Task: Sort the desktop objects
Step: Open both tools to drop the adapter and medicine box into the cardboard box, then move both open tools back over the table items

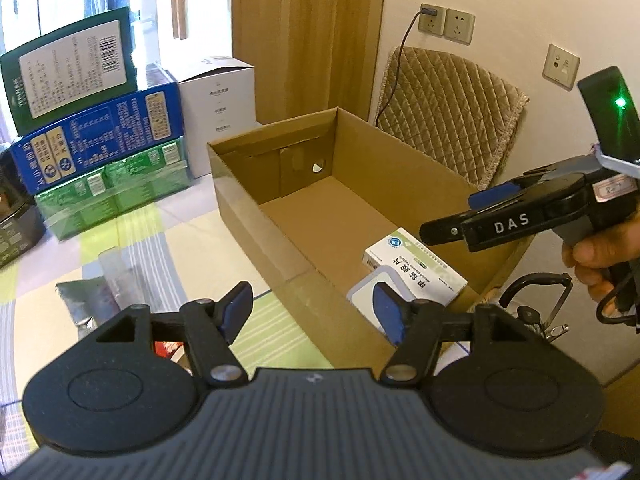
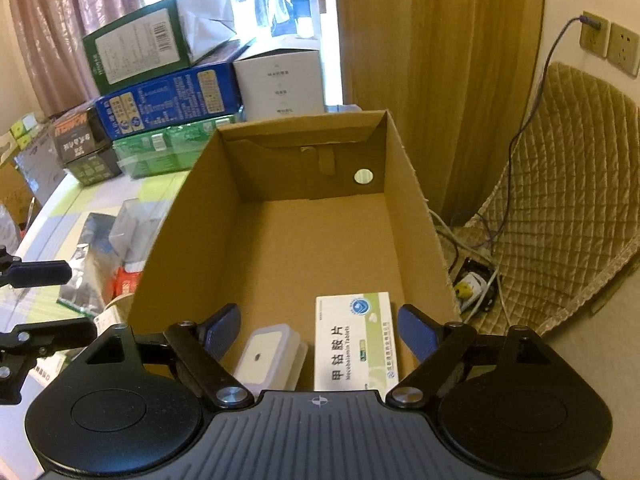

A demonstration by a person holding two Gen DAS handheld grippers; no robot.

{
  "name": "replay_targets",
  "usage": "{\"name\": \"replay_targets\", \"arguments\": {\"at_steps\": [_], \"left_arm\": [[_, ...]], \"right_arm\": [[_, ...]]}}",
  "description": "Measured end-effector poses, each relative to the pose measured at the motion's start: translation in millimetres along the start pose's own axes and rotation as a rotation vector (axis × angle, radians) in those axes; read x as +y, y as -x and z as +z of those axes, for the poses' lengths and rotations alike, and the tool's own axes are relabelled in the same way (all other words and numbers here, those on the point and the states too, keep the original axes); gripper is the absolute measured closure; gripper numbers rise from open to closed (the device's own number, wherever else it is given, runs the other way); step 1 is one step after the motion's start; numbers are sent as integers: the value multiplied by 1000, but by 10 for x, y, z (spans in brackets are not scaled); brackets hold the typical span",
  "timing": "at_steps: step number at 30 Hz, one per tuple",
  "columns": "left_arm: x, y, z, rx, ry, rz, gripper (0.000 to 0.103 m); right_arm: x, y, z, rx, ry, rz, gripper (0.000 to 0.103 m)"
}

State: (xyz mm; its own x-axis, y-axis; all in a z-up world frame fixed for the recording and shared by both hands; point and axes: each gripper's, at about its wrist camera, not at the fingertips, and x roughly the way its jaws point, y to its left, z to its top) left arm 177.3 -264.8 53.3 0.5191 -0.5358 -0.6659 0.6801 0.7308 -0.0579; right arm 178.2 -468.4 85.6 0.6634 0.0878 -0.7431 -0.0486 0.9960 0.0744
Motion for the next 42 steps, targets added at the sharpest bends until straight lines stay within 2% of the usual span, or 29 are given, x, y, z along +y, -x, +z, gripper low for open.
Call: {"name": "replay_targets", "arguments": {"at_steps": [8, 18, 31, 38, 42], "left_arm": [[38, 325, -83, -13, 15, 21, 40], [194, 794, -251, -33, 53, 71, 32], [881, 1492, -724, -11, 114, 240, 12], [1281, 1778, -1117, 38, 127, 321, 9], [1410, 1852, -1334, 66, 125, 336, 9]], "right_arm": [[339, 273, -91, -10, 42, 10, 19], [799, 558, -174, -37, 101, 49, 13], [1539, 734, -238, -85, 203, 171, 2], [1869, 629, -369, -75, 288, 216, 2], [1985, 485, -457, -48, 331, 224, 2]]}}
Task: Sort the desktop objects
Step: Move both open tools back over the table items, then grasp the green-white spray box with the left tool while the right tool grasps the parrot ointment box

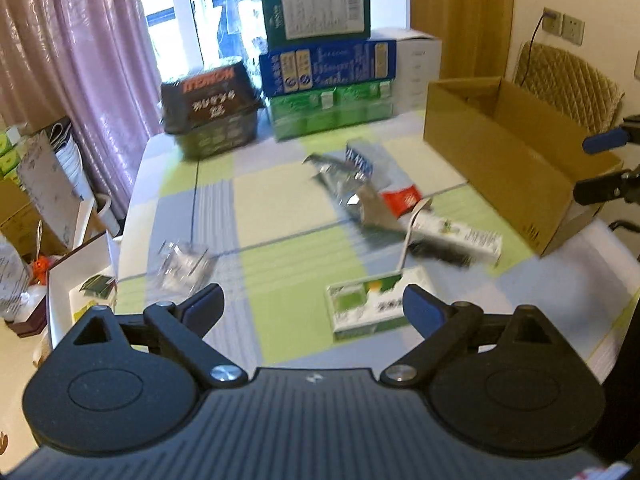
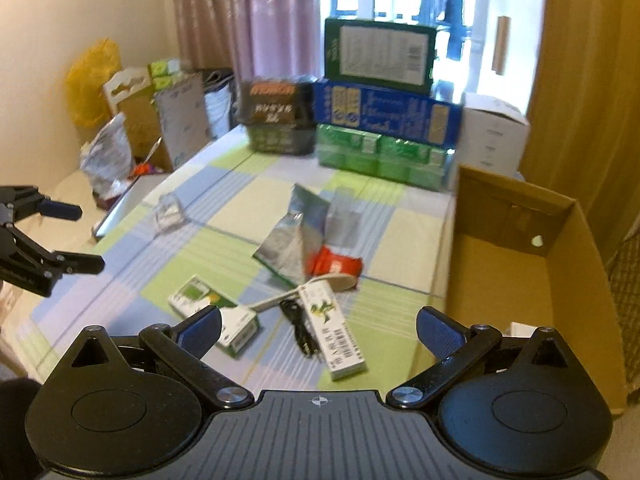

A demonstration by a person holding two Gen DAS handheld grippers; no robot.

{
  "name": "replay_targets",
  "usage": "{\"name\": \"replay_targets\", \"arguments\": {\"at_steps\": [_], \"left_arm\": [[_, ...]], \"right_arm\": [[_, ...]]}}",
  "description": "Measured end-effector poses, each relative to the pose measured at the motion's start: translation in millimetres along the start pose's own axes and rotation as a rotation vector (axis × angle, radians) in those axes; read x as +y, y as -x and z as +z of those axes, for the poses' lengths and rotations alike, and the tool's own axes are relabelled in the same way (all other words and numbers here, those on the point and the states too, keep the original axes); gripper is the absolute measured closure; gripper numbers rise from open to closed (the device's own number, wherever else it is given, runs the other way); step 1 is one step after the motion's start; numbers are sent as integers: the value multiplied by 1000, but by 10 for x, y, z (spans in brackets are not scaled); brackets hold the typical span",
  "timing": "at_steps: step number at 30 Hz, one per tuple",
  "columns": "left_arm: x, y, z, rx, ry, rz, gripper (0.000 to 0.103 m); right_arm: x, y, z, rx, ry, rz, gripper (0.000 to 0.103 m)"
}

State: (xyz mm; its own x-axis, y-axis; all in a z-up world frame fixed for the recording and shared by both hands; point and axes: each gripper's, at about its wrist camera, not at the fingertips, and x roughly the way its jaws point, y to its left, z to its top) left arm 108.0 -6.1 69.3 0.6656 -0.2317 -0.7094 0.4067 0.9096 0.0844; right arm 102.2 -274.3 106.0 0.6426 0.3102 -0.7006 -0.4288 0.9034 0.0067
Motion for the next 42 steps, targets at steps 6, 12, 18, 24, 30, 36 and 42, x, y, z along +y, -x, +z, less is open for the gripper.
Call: {"name": "replay_targets", "arguments": {"at_steps": [6, 12, 18, 24, 30, 36, 42], "left_arm": [[-24, -145, -193, 36, -115, -53, 9], [-176, -434, -167, 59, -317, -162, 9], [-300, -797, -79, 85, -483, -288, 9], [-375, -1162, -36, 125, -589, -344, 11], [-415, -1446, 7, 170, -656, -387, 22], [-439, -1646, 10, 217, -702, -424, 29], [-443, -1726, -18, 226, -710, -433, 31]], "right_arm": [[129, -271, -98, 60, 93, 20, 2], [173, -588, -118, 147, 228, 58, 2], [120, -970, -90, 243, 310, 73, 3], [23, -1320, -38, 329, 354, 72, 9], [-52, -1604, -25, 418, 392, 39, 19], [-111, -1812, -68, 499, 412, 3, 26], [-170, -1953, -146, 561, 391, 5, 47]]}}
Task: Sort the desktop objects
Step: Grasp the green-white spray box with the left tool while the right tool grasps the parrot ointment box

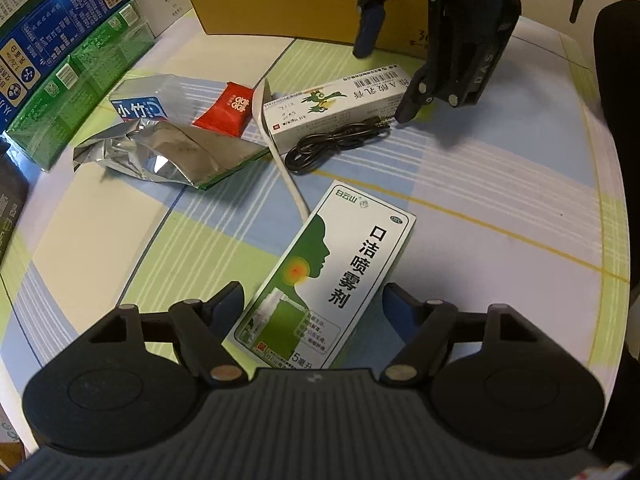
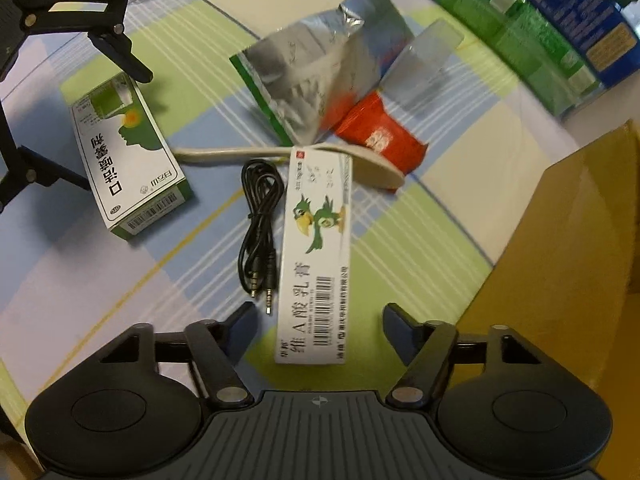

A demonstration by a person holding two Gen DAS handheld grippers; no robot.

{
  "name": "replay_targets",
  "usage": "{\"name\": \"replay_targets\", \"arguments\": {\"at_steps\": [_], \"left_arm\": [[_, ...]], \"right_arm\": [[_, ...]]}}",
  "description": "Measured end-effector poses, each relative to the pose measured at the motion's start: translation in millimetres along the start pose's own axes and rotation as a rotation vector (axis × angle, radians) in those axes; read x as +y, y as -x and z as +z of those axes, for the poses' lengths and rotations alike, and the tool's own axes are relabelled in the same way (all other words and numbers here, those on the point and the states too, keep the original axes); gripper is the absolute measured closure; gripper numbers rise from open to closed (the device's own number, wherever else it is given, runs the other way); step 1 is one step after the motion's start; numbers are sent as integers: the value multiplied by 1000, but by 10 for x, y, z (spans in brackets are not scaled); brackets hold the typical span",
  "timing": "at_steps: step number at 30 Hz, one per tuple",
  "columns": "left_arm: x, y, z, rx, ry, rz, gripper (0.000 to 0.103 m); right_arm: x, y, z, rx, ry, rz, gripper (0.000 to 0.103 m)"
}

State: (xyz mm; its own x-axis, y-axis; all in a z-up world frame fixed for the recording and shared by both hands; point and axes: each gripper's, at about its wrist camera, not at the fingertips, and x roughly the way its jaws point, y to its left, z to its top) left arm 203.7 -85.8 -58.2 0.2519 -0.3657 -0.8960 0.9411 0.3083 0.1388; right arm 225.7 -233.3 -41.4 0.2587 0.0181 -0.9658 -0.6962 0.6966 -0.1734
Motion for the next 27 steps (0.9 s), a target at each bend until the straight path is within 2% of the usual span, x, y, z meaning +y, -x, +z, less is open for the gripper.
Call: {"name": "replay_targets", "arguments": {"at_steps": [2, 7, 10, 14, 18, 21, 27], "left_arm": [[2, 1, -5, -4, 5, -1, 32], [-52, 31, -11, 6, 37, 25, 42], [-138, 77, -9, 25, 63, 50, 48], [-221, 132, 4, 60, 185, 63, 51], [-370, 168, 19, 76, 262, 82, 51], [-519, 200, 17, 74, 295, 82, 51], [-691, 253, -25, 36, 394, 82, 51]], "right_arm": [[-19, -20, -12, 5, -25, 16, 63], [-34, 65, -72, 8, -108, 35, 65], [19, 151, -178, 19, -171, 31, 66], [143, 256, -390, 27, -273, 26, 66], [200, 335, -662, -7, -435, 92, 66], [280, 384, -822, -33, -488, 157, 65], [280, 586, -981, -142, -531, 122, 54]]}}
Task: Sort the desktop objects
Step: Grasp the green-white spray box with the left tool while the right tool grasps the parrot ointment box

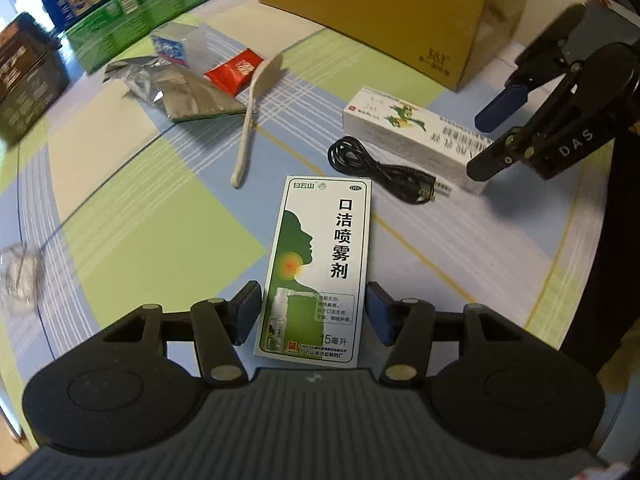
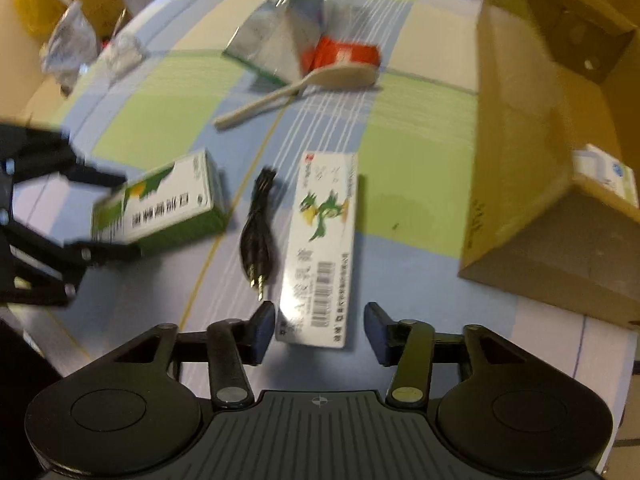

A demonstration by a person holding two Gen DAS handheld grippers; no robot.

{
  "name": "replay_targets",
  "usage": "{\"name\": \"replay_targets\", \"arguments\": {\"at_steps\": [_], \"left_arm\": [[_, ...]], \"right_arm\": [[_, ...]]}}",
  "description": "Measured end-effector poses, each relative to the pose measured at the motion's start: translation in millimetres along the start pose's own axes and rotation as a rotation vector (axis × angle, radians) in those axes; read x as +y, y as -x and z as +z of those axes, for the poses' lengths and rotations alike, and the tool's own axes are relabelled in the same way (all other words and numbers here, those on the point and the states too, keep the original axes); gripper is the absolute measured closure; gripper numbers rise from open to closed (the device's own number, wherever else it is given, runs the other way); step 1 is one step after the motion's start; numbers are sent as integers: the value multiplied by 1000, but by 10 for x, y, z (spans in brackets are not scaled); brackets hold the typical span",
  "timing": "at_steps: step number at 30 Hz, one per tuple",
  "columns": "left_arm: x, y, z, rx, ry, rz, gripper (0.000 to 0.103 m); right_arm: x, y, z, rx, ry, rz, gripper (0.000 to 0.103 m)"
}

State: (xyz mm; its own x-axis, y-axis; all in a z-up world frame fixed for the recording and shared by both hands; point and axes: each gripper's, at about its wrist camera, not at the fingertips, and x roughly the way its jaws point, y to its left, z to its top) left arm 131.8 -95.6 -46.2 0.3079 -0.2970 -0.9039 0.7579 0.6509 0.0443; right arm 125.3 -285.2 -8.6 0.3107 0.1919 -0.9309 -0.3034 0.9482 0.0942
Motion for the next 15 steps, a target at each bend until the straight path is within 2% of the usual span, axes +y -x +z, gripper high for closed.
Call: {"name": "replay_targets", "arguments": {"at_steps": [3, 7, 15], "left_arm": [[5, 11, -11, -19, 68, 14, 51], [39, -8, 14, -43, 136, 10, 51], [7, -124, 62, -59, 148, 27, 51]], "right_arm": [[2, -23, 44, -46, -13, -6, 51], [10, -111, 73, -56, -11, -11, 50], [-29, -311, 73, -55, -2, -8, 51]]}}
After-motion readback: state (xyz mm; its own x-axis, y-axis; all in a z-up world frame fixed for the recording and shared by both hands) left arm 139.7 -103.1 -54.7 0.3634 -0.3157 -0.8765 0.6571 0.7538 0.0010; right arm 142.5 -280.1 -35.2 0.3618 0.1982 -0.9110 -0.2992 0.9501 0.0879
